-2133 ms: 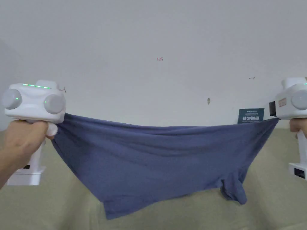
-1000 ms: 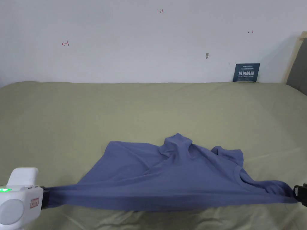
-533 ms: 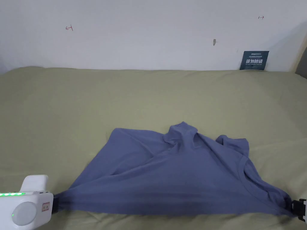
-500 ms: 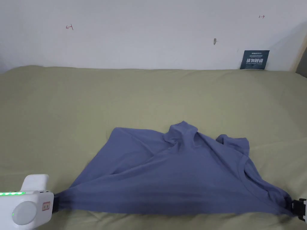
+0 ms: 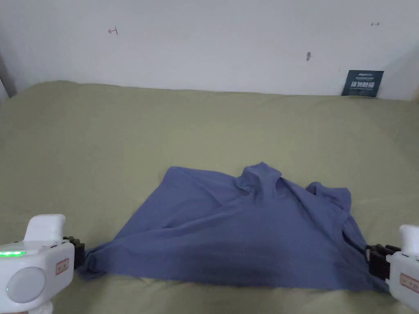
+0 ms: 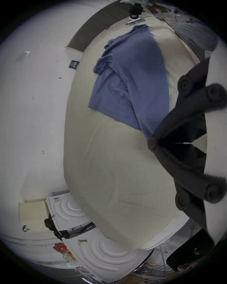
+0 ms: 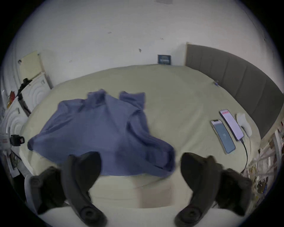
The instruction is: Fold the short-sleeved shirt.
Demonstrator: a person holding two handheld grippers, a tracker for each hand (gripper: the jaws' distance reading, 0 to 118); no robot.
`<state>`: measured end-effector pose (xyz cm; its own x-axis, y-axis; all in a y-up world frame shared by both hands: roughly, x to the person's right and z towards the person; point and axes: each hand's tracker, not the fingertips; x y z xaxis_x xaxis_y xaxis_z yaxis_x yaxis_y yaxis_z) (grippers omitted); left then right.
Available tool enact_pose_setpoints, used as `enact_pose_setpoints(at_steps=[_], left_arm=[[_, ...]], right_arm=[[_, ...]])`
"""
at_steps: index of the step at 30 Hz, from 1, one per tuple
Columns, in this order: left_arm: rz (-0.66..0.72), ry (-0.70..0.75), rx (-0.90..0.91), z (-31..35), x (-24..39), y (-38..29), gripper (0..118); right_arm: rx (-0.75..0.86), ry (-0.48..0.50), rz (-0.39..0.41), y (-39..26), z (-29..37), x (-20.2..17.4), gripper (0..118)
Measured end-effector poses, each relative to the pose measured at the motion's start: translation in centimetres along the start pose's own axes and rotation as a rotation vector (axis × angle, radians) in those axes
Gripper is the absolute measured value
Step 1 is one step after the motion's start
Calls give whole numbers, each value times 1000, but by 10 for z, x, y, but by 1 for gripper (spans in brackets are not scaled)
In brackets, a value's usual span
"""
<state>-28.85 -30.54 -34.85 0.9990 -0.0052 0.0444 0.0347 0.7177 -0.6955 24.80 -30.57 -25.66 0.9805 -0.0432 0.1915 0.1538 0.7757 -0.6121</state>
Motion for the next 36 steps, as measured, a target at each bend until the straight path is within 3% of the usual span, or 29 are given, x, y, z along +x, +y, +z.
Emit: enact_pose_setpoints(at_steps=[3,5,9,19,20,21,22,23,24,29,30,33,34,36], left_arm=[[23,-37,-24,6,-2,-4,0],[24,-33,-30,6,-5,-8,0],[41,-34,-63,0,-15,-16,0],[78,-81,-147,-43,-37,-5,0],[74,-82,-160,-50,-38,-3,8],[57,-92,-196,-57,-38,0,31],[49,-102,-219,-63,-39,1,85],[57,-89,-208,-71,-38,1,117],[59,-75,-211,-78,-38,0,118],[78,-117,-253,-102,-36,8,96],[62,-118,-268,-102,-32,7,82],[13,-150,-270,-97,-21,2,11],[8,-155,-265,-96,-19,1,2],[17,-151,-264,-93,-15,2,2]], right_arm=[[29,78,54,2,13,-37,0],[52,66,110,-1,15,-59,0],[40,135,65,-7,4,-63,0],[-1,166,127,-14,-17,-94,0],[-6,169,131,-14,-20,-95,0],[-12,169,136,-14,-22,-96,0],[-18,170,140,-15,-26,-98,0],[-23,172,141,-16,-29,-98,0],[-31,179,143,-16,-31,-99,0],[-59,181,166,-20,-37,-106,0],[-67,182,166,-21,-44,-104,0],[-79,181,157,-20,-53,-100,0],[-80,178,156,-19,-50,-103,0],[-86,172,147,-15,-54,-103,0]])
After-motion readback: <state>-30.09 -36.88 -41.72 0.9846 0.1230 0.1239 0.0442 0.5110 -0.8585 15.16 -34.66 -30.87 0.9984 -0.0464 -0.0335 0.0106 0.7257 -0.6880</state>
